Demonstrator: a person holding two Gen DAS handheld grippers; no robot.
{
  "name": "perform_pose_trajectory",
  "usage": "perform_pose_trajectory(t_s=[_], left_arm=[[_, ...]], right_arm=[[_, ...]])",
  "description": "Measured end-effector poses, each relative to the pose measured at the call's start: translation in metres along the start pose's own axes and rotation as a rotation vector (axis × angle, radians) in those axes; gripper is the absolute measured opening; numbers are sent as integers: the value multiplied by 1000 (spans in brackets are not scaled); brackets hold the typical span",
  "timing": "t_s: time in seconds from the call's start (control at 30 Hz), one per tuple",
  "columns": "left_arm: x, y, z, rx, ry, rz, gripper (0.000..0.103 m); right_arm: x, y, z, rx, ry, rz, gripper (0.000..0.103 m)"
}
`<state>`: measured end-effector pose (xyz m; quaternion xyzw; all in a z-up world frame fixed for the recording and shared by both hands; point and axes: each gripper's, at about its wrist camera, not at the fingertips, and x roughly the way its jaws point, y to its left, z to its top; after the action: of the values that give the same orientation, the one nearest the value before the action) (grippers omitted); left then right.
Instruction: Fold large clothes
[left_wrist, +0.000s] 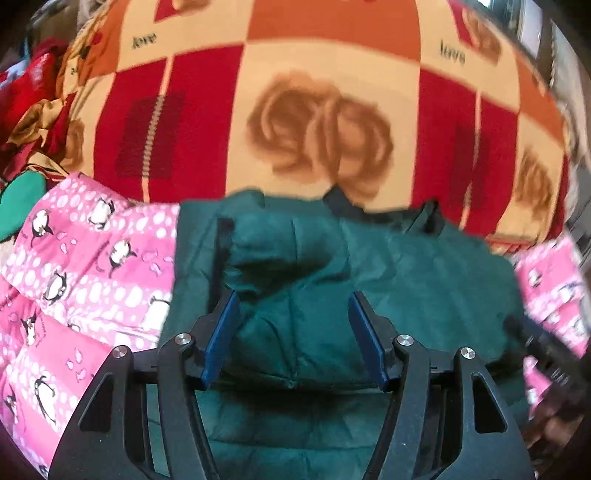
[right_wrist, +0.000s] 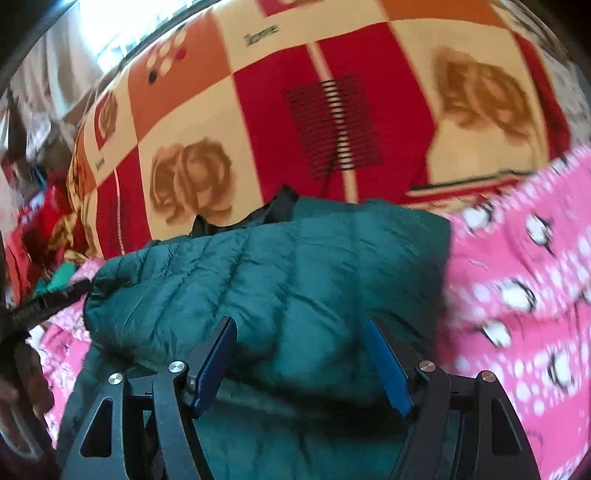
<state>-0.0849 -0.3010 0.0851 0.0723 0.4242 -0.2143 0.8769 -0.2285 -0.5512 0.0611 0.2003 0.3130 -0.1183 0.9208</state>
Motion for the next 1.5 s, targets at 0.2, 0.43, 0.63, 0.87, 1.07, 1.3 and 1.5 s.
perform_pose_trajectory(t_s=[0.2,0.43,0.63,0.87,1.07,1.3,1.5], left_arm=[[42,3,1,16,18,76,61],[50,1,10,37,44,89,61],[50,6,8,26,41,55,62],[52,-1,6,53,41,43,72],[20,11,11,-16,22,-51,72],[21,15,-6,7,75,34,74],[3,36,-13,-56,90,2,74]], right_arm=[[55,15,2,-71,71,-68,71],[53,8,10,-48,81,-39,71],[30,-18,17,-8,9,-94,71],[63,-35,12,-11,95,-113,71],[14,-20,10,2,5,-82,71],[37,-2,-12,-45,84,-109,72],[25,4,-9,-46,90,-124,72]])
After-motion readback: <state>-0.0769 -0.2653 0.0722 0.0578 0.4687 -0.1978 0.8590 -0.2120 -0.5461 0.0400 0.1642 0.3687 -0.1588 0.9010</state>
